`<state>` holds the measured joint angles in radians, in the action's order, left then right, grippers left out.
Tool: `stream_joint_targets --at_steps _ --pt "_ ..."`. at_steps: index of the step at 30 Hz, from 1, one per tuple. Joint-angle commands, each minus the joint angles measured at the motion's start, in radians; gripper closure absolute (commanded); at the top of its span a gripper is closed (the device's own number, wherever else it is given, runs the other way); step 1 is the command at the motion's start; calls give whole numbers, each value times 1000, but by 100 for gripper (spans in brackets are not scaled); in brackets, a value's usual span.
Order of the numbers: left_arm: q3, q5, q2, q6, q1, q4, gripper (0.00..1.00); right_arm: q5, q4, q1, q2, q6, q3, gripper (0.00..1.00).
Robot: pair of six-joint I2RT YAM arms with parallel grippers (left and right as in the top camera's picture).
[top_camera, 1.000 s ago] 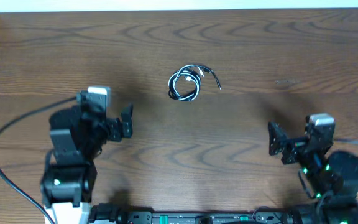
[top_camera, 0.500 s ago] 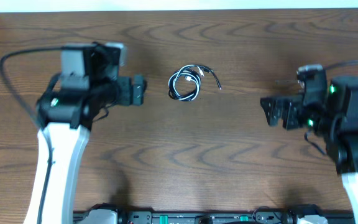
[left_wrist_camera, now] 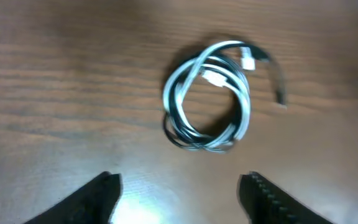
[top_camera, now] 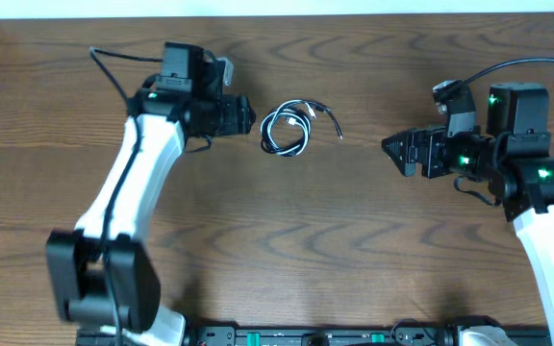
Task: Untangle cables
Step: 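Raise both grippers and move them toward the cable bundle, then grasp the black-and-white cable bundle with the left gripper and lift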
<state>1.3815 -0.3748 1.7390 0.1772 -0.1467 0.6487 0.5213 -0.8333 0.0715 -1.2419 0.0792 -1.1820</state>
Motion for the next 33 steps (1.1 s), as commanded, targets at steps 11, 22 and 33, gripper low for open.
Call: stream_joint_targets --at_steps 11,22,33 --pt "16 154 227 189 -94 -135 56 27 -51 9 -10 75 -16 30" --pt "16 212 298 214 -135 -201 62 27 -103 9 -10 85 -15 32" --pt "16 290 334 253 -165 -240 62 -1 -104 9 -10 85 -15 32"
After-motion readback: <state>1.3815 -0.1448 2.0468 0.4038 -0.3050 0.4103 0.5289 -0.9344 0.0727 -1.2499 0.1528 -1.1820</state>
